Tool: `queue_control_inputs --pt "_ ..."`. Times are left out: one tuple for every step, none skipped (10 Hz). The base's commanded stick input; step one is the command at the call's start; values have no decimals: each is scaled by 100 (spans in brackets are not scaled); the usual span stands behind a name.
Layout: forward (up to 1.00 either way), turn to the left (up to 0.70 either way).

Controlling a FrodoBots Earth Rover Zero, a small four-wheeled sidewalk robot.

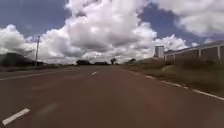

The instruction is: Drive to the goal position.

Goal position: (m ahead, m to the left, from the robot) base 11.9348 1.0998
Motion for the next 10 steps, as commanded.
queue_control_inputs --pt "100 0" --pt "100 0" --pt "100 0" --pt "100 0" --pt "100 0" --pt "100 0" --pt "100 0" --pt "100 0" --pt "100 0" --pt "100 0"
